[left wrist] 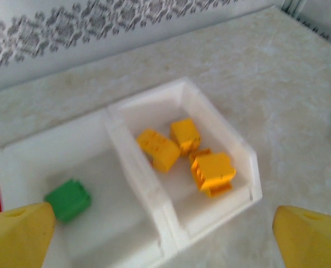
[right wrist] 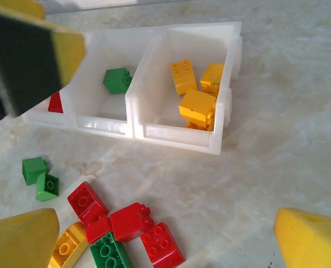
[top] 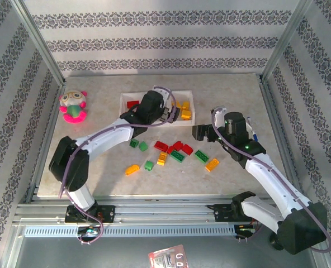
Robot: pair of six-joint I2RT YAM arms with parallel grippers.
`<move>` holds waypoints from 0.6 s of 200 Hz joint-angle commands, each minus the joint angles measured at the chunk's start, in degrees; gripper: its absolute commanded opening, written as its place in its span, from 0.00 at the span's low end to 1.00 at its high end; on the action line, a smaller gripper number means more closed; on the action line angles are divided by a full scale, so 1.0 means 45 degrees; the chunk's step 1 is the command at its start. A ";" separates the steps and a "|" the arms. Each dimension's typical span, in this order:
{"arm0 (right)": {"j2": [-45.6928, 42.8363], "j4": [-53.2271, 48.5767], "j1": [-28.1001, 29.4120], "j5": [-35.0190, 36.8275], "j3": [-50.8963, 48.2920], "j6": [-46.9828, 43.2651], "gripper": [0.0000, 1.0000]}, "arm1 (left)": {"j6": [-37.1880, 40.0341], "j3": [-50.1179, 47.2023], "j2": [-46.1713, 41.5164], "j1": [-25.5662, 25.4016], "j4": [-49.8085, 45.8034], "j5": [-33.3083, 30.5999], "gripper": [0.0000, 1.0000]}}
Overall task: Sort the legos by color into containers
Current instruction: Pick up the lego from the middle-left of the table.
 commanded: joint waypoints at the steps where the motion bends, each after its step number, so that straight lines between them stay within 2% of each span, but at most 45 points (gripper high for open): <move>1: 0.0333 0.0359 -0.0080 -0.0646 0.0576 -0.0476 0.98 | -0.1504 -0.0812 -0.0919 -0.0469 -0.1980 -0.1015 0.99; 73: 0.1910 0.0265 0.0295 -0.2077 0.1717 -0.1370 0.98 | -0.5998 -0.3483 -0.3330 -0.1390 -0.5457 -0.1329 0.99; 103: 0.2420 0.0121 0.0932 -0.2157 0.2063 -0.1974 0.98 | -0.7766 -0.4303 -0.3740 -0.1430 -0.7081 -0.0842 1.00; 120: 0.2605 0.0133 0.1269 -0.2135 0.2050 -0.2028 0.98 | -0.8225 -0.4538 -0.3716 -0.1424 -0.7397 -0.0496 0.96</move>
